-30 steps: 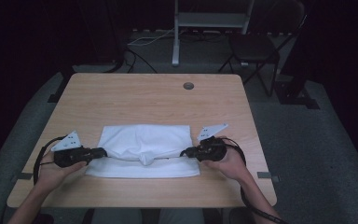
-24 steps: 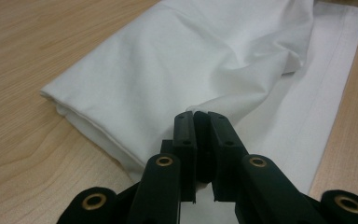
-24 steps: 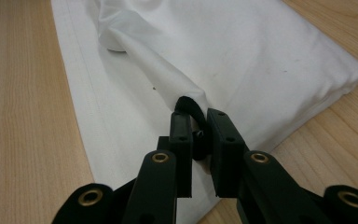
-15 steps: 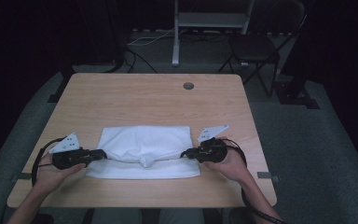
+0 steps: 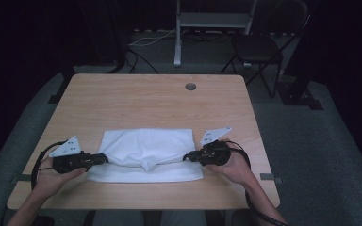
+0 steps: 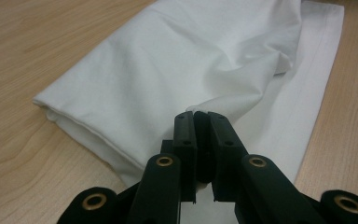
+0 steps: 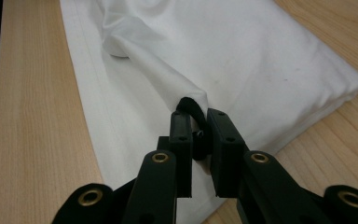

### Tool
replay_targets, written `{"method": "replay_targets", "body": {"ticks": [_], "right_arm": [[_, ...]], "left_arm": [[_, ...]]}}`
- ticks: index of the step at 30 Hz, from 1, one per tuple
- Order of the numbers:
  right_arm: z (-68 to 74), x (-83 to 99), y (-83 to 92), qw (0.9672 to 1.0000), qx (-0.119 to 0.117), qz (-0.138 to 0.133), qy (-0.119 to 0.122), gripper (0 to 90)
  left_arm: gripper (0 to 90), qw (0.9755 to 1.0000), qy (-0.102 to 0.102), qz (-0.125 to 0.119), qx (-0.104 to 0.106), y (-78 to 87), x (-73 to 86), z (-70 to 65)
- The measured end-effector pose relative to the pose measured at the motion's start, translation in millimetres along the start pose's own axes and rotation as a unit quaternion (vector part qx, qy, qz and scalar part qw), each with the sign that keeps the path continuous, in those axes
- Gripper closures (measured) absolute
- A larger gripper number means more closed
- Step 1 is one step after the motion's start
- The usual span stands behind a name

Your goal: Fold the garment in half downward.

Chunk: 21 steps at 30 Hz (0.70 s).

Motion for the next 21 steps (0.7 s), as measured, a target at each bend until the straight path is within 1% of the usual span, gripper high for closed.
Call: {"method": "replay_targets", "body": {"ticks": [3, 9, 16, 21], "right_arm": [[1.8, -1.0, 0.9, 1.0000, -0.001, -0.002, 0.002, 81.1], [3.4, -1.1, 3.6, 1.0000, -0.004, -0.009, -0.001, 81.1], [7.1, 0.0, 5.3, 1.0000, -0.006, -0.006, 0.005, 81.1], [10.0, 1.6, 6.5, 0.9999, -0.006, -0.003, 0.009, 81.0]], "left_arm": [[83.1, 1.0000, -0.005, 0.001, -0.004, 1.1, -0.9, -1.1], [83.4, 1.0000, -0.006, -0.001, -0.006, 3.9, -1.1, -1.8], [83.4, 0.9999, -0.013, -0.003, -0.001, 9.0, -1.1, -5.1], [83.3, 0.9999, -0.016, 0.004, 0.002, 10.0, 1.7, -7.7]]}}
Point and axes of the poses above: each handheld gripper's, and its own axes: y roughly backward along the jaws, x roughly out of its underside, z roughly to its left, the point moved 2 cm from there along -y, roughly forward along the jaws, and after that the axes turned 12 degrees about z, right-handed, at the moved point
